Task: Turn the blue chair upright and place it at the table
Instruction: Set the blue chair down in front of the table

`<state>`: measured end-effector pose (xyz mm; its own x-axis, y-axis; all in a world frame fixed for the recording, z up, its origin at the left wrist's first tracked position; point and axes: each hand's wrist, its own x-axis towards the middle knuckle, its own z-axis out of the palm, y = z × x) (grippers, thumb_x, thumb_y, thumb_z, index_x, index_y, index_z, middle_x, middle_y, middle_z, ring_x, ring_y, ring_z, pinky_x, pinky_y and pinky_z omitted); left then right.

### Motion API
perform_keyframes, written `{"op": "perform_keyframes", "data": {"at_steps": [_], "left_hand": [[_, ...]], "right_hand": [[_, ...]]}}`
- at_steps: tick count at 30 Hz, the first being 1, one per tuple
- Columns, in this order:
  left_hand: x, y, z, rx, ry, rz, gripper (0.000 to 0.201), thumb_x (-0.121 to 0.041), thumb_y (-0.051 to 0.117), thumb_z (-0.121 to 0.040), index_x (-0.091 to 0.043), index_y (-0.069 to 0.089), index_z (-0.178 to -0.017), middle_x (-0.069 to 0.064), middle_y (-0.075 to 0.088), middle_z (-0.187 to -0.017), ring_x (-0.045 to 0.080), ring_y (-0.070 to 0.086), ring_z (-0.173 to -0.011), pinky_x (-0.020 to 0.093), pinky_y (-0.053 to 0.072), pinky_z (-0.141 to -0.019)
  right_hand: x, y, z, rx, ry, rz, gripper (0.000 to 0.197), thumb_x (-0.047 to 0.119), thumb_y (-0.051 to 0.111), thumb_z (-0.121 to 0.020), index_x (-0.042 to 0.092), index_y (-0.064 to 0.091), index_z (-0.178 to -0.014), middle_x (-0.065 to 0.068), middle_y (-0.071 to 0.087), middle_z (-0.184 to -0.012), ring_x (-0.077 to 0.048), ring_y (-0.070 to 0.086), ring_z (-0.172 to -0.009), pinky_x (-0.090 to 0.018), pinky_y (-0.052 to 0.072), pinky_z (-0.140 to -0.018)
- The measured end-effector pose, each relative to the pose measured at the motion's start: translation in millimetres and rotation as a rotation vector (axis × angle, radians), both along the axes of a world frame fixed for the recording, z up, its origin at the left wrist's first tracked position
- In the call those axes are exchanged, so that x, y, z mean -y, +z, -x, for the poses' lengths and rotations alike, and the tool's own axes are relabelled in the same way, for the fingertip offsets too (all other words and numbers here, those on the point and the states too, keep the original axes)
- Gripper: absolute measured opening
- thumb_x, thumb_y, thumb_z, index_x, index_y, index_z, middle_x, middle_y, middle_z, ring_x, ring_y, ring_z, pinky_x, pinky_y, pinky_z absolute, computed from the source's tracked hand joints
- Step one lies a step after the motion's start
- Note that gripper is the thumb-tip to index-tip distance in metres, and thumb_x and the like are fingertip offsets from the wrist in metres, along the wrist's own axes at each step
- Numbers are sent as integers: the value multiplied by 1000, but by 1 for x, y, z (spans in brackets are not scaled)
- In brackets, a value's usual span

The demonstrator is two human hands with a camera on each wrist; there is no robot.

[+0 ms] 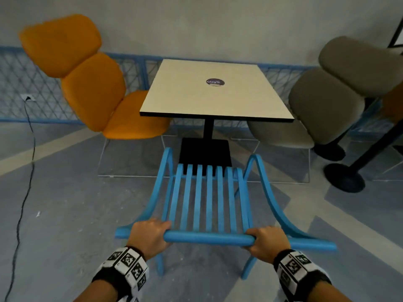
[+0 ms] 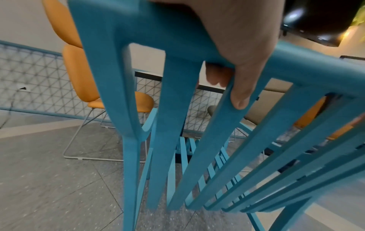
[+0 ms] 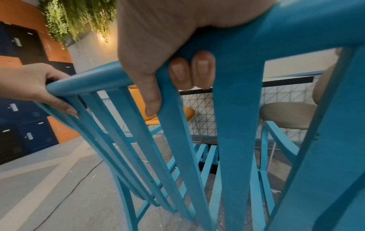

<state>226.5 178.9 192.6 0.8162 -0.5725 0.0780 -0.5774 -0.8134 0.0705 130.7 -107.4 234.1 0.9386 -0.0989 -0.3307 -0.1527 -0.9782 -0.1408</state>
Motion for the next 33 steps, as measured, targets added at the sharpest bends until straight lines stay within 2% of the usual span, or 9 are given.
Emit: {"op": "perform_keyframes", "data": {"at_steps": [4,8,11,18,20,22,26,29,33], "left_hand": [[37,5,-12,-23,87,-61,44,-49,86,-30,-25,57,-53,-7,61,-44,18,60,-40,25,48,-40],[70,17,-31,-35,201,-66,47,-48,88,-21,-26,55,-46,-6,59,-39,19,58,-39,30,47,-47],[82,20,-41,-79,227,-86,49,-50,88,-18,-27,54,-44,-7,58,-37,19,58,-38,29,47,-47],[77,16,-43,-39,203,-84,48,-49,89,-22,-26,53,-43,-6,57,-35,17,57,-38,29,45,-51],[74,11,-48,-19,211,-89,47,-46,89,-24,-25,53,-45,-7,58,-36,17,57,-40,32,31,-62],[73,10,-56,-23,250,-94,47,-44,90,-23,-24,53,-45,-6,58,-37,18,57,-42,32,20,-61],[71,16,-81,-68,300,-67,49,-39,92,-19,-23,52,-42,-5,56,-36,19,57,-41,31,13,-58],[76,19,-93,-112,306,-68,50,-40,91,-20,-24,50,-41,-5,55,-34,19,56,-40,30,6,-56],[81,23,-93,-72,299,-34,45,-42,84,-53,-30,41,-52,-7,60,-49,21,60,-64,29,4,-62]], "right_hand": [[38,-1,-33,-34,51,27,25,43,56,-82,27,65,-99,-1,74,-93,-23,66,-90,-32,50,-76],[60,4,-63,-41,63,52,24,42,54,-84,27,64,-100,0,73,-97,-21,65,-93,-28,44,-73],[71,4,-75,-40,74,57,24,41,54,-85,28,64,-102,1,72,-99,-20,64,-94,-30,48,-78],[78,-1,-75,2,124,60,27,44,53,-85,26,63,-103,-2,74,-93,-24,66,-89,-32,50,-74],[76,-3,-78,18,128,46,26,42,55,-83,26,64,-102,-4,74,-90,-25,67,-86,-33,50,-72],[74,-4,-85,43,140,40,24,40,56,-82,25,65,-99,-5,75,-88,-26,67,-84,-33,45,-66],[67,-3,-106,23,166,53,24,38,52,-86,24,63,-101,-4,73,-90,-25,66,-87,-31,47,-71],[68,-1,-118,20,168,63,24,39,52,-86,25,62,-103,-1,65,-78,-25,65,-87,-30,48,-73],[74,-1,-123,31,161,76,24,41,53,-85,25,64,-100,1,61,-74,-24,65,-84,-31,48,-71]]}}
